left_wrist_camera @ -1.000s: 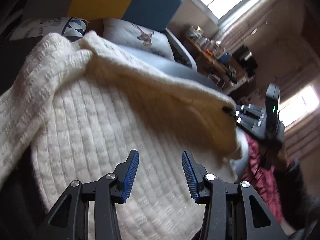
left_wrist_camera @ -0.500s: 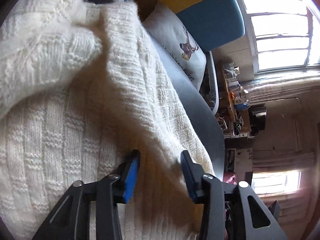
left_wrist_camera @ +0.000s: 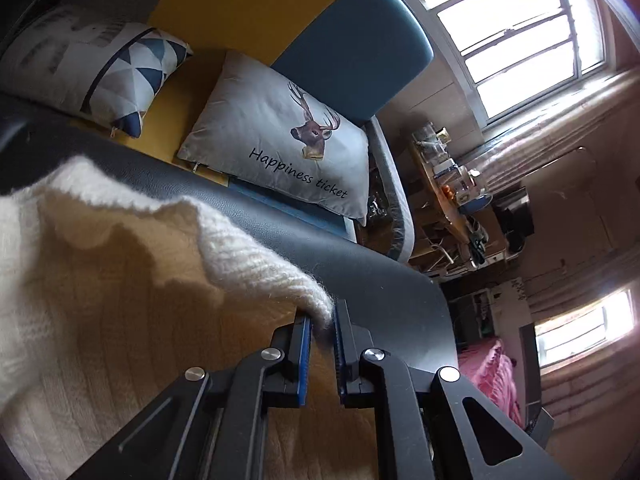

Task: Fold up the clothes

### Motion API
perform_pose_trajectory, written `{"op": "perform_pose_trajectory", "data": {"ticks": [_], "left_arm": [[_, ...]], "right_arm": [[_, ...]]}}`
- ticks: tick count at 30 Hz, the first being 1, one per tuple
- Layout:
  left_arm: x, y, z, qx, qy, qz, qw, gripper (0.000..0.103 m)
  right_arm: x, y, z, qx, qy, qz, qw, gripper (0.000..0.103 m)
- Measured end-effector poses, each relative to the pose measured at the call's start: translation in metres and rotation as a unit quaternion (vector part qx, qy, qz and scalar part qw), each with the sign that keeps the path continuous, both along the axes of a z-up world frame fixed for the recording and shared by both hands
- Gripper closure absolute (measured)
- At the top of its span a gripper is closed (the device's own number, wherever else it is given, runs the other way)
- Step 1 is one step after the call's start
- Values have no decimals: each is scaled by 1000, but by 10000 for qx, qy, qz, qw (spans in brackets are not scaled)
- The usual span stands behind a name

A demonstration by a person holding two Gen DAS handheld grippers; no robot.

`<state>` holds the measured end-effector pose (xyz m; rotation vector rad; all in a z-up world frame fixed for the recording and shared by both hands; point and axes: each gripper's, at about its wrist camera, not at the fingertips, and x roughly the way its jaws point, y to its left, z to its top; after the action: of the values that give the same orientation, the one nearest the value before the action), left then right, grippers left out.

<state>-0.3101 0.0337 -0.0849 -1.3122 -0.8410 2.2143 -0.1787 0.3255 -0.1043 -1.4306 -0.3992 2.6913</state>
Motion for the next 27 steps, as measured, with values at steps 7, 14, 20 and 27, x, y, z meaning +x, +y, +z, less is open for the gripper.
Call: {"op": "perform_pose_trajectory", "data": {"ticks": [7, 14, 20, 27], "left_arm": [[8, 2, -24, -289, -373, -94, 9988, 82], [114, -20, -42, -798, -55, -216, 9966, 81], [212, -41, -43, -1205, 338, -226, 9919, 80], [275, -56, -56, -1850, 404, -470, 9808, 79]], "right_arm": [[-19, 25, -21, -353, -273, -320, 9985, 90], [12, 29, 26, -719, 512, -296, 9957, 84], [71, -23, 36, -1407, 131, 993, 9850, 77], [126, -66, -34, -1123, -1001, 1003, 9835, 76]]}}
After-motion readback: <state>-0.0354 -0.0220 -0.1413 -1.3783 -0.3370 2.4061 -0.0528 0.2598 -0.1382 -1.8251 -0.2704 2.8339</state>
